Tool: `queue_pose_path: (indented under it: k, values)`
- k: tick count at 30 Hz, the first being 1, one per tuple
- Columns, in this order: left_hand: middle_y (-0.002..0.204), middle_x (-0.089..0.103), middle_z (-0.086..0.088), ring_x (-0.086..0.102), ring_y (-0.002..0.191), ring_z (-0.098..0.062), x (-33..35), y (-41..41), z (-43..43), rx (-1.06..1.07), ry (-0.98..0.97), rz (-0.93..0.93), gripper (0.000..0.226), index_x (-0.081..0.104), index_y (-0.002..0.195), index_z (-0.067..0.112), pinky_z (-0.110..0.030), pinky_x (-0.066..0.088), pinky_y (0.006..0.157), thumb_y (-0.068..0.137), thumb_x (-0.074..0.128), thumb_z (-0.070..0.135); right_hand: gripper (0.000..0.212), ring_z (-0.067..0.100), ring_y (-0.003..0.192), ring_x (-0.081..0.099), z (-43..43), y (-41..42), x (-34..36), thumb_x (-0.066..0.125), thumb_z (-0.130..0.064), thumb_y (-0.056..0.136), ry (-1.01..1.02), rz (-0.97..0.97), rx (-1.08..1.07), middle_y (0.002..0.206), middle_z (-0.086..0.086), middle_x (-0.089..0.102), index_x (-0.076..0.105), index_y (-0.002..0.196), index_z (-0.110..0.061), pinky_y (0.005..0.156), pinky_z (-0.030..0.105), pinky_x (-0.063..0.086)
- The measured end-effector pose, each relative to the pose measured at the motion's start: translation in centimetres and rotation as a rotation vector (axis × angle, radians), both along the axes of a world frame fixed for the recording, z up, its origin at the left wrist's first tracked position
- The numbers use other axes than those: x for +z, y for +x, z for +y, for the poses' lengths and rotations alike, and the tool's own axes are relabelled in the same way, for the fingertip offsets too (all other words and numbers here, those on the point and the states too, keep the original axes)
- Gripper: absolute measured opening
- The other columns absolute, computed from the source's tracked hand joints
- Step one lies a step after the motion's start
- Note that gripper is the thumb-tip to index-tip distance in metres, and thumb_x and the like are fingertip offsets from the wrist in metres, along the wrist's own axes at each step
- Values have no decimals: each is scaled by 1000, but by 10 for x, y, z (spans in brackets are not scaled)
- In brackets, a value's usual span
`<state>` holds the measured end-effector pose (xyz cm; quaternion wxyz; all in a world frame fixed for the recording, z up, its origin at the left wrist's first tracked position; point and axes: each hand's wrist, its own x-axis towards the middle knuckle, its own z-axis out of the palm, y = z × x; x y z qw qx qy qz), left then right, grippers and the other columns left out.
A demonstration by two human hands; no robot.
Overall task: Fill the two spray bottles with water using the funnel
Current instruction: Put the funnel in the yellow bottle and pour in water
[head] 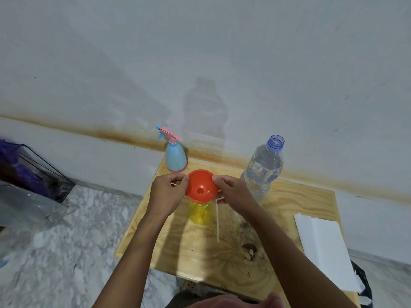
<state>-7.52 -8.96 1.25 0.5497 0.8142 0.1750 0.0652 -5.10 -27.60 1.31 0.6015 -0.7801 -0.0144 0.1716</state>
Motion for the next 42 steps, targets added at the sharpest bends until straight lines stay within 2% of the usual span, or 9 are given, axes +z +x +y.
queue_pose_path:
  k: [7,9,15,19,22,26,32,37,42]
  values:
    - [81,72,5,71,81,-17,-8,-2,-4,19,4,47,11,78,89,13,-38,59,83,89,69,20,29,8,74,71,-3,-3,-8,49,-33,102,-73,-27,-3,89,-7,71,67,118,-15,63,20,55]
    - [80,72,2,71,80,-19,-10,-2,-4,37,-5,42,11,78,88,13,-38,60,81,89,69,19,27,9,76,71,-8,-7,-11,52,-31,101,-97,-136,-69,91,-5,72,67,116,-15,61,13,50]
    - [79,63,-2,68,80,-31,-11,-4,-7,49,15,17,22,74,112,19,-27,54,70,91,67,21,19,-2,68,60,-41,-35,-17,62,-36,94,-308,-634,-435,82,-13,66,68,103,-21,59,22,51]
    - [86,68,-3,67,77,-21,-9,-7,-13,72,27,6,20,75,110,21,-26,54,70,92,65,21,21,11,72,53,-65,-43,-20,62,-38,89,-296,-822,-626,86,-9,56,58,102,-22,61,32,50]
    - [86,68,-1,67,78,-18,-8,-8,-16,96,29,-2,20,75,109,20,-24,53,69,92,65,20,54,18,98,55,-79,-34,-22,68,-44,83,-287,-762,-650,113,0,53,52,123,-13,78,38,52]
    - [86,67,1,66,78,-18,-7,-11,-20,124,27,-9,20,76,109,19,-26,53,71,92,65,20,92,9,131,45,-90,-17,-15,71,-60,73,-172,-479,-486,143,-2,42,33,148,-23,102,37,48]
    - [86,68,0,68,84,-23,-8,-12,-22,141,25,-27,19,76,109,18,-32,55,78,93,64,18,73,11,128,54,-91,9,-11,80,-36,80,35,-433,-286,138,-12,55,42,142,-33,103,48,50]
    - [87,70,-3,69,83,-26,-10,-11,-22,148,11,-20,18,76,108,19,-36,57,77,93,65,19,82,10,131,51,-86,14,-14,80,-35,80,42,-463,-291,143,-9,51,34,148,-28,105,45,49]
    - [87,70,0,69,85,-24,-10,-11,-22,137,5,-16,18,76,107,20,-35,58,77,93,65,20,72,13,128,55,-81,18,-19,73,-41,82,48,-424,-361,140,-7,54,35,144,-33,102,47,51]
